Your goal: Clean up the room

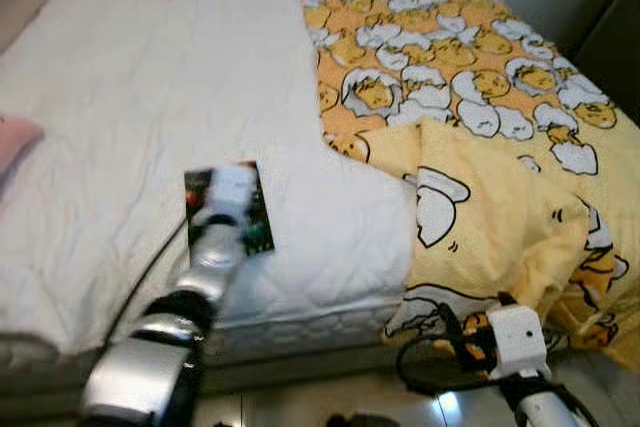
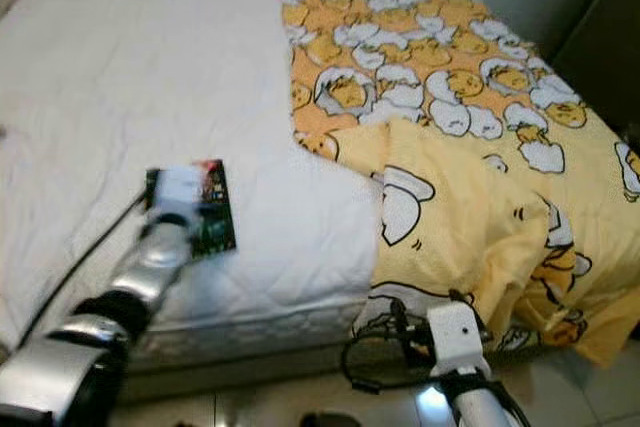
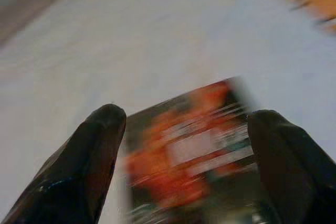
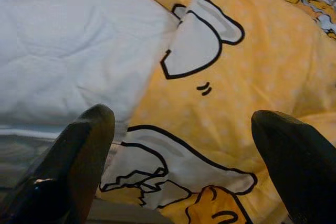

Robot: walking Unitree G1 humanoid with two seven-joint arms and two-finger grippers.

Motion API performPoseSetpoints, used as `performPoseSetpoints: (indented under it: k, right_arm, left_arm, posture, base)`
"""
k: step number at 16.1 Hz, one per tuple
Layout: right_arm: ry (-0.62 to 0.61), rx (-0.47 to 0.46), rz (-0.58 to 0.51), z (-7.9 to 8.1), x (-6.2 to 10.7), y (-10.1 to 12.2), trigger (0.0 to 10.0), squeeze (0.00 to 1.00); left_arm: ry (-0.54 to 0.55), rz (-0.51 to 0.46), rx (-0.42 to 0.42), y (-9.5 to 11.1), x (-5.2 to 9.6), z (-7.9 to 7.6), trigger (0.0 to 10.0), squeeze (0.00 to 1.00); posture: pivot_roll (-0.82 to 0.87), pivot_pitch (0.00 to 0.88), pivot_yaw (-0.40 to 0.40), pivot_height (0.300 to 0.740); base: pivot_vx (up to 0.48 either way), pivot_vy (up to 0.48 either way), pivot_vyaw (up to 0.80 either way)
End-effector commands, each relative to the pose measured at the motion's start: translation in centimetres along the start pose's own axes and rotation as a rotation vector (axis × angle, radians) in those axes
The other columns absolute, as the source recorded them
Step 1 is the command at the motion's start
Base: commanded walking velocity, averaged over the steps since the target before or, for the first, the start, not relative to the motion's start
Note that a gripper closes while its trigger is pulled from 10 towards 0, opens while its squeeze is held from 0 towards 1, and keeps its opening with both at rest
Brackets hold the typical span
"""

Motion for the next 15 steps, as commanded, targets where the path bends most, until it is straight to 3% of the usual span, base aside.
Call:
performPoseSetpoints:
  k: [1,2,3,5,7,10,12,15]
  right_arm:
    - [0.002,-0.007,0.008,-0.1,0.3,0.1,10.0,0.00]
    - [0.023,-0.038,-0.001,0.3,0.6,0.6,10.0,0.00]
    - [0.097,-0.104,-0.004,1.6,0.7,1.0,10.0,0.00]
    - [0.231,-0.134,0.007,3.8,0.5,1.9,10.0,0.00]
    - [0.246,-0.133,0.006,3.9,0.6,2.4,10.0,0.00]
    - [0.286,-0.126,0.043,4.3,1.5,2.3,10.0,0.00]
    - [0.293,-0.126,0.063,4.4,1.9,2.0,10.0,0.00]
    - [0.285,-0.126,0.096,4.1,2.5,1.3,10.0,0.00]
  left_arm:
    - [0.024,-0.002,-0.004,-0.2,0.0,0.3,10.0,0.00]
    - [0.030,0.030,0.025,-1.4,0.2,1.0,10.0,0.00]
    - [0.017,0.083,0.066,-3.0,0.6,1.0,10.0,0.00]
    - [0.014,0.150,0.146,-5.2,1.5,0.8,10.0,0.00]
    - [0.065,0.144,0.134,-5.2,1.4,1.8,10.0,0.00]
    - [0.146,0.132,0.234,-4.7,1.0,3.7,10.0,0.00]
    - [0.130,0.113,0.252,-4.4,0.9,3.4,10.0,0.00]
    - [-0.011,0.011,0.224,-2.5,1.3,0.3,10.0,0.00]
  posture:
    - [-0.20,0.123,-0.103,0.740]
    - [-0.19,0.135,-0.106,0.740]
    - [-0.19,0.153,-0.113,0.740]
    - [-0.20,0.202,-0.145,0.740]
    - [-0.21,0.222,-0.168,0.740]
    - [-0.22,0.242,-0.205,0.740]
    - [-0.22,0.239,-0.206,0.740]
    - [-0.21,0.229,-0.194,0.740]
  base:
    - [0.000,0.000,0.00]
    - [0.000,0.000,0.00]
    - [0.000,0.000,0.00]
    - [0.000,0.000,0.00]
    - [0.000,0.000,0.00]
    - [0.000,0.000,0.00]
    - [0.000,0.000,0.00]
    - [0.000,0.000,0.00]
Point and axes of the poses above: a point about 5 cm out from each wrist's last joint towards the gripper, its own x axis pointing back from the gripper into the wrist, its own y axis along the axis of the wrist's last joint, z = x × y, the point moved 6 cm from there along -x, pointing out of the wrist towards the gripper, and after that the axes turned 7 degrees about -x, right-handed, at the moved point
